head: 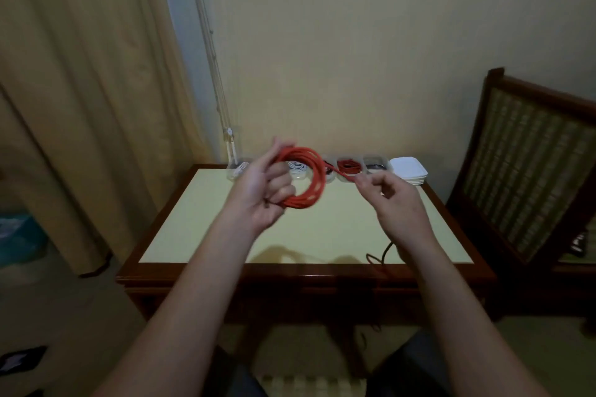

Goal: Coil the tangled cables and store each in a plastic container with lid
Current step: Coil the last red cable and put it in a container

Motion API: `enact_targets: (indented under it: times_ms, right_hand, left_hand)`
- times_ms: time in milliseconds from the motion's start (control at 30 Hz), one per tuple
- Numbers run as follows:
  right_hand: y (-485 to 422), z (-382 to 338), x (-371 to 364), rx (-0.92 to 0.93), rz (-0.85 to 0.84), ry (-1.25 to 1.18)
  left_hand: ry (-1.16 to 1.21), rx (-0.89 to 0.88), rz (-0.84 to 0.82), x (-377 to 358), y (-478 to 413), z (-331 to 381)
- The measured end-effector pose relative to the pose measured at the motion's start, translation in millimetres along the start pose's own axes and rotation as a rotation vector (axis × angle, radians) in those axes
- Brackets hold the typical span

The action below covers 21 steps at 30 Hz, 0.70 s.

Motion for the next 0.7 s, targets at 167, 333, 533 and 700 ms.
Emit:
enact_targets:
  times_ms: [167,333,533,700]
  right_hand:
    - [-1.5,29.2,27.4,-0.050,0.090,0.074]
    - [-1.9,44.1,24.7,-0.034,0.084,0.233]
    - [4.2,50.3,15.9,0.022,0.035,0.390]
    - [9.6,44.3,12.2,0.105,-0.038,0.470]
  left_hand:
    - [0.158,-0.121,0.019,15.8,6.9,50.9]
    - [0.201,-0.200,0.071,18.5,5.1,57.0]
    - [0.239,-0.309,0.162,25.7,0.1,66.9]
    - [-0.002,-0.396,0.194,22.9,2.8,64.6]
Point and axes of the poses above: each hand's wrist, its own y-axis away from the middle knuckle, its own x-axis out of the back of the hand, z = x × y, the point moved 4 cm from there along -y, towards the middle knuckle, and after that the axes turned 10 degrees about y, right-handed, at the moved point
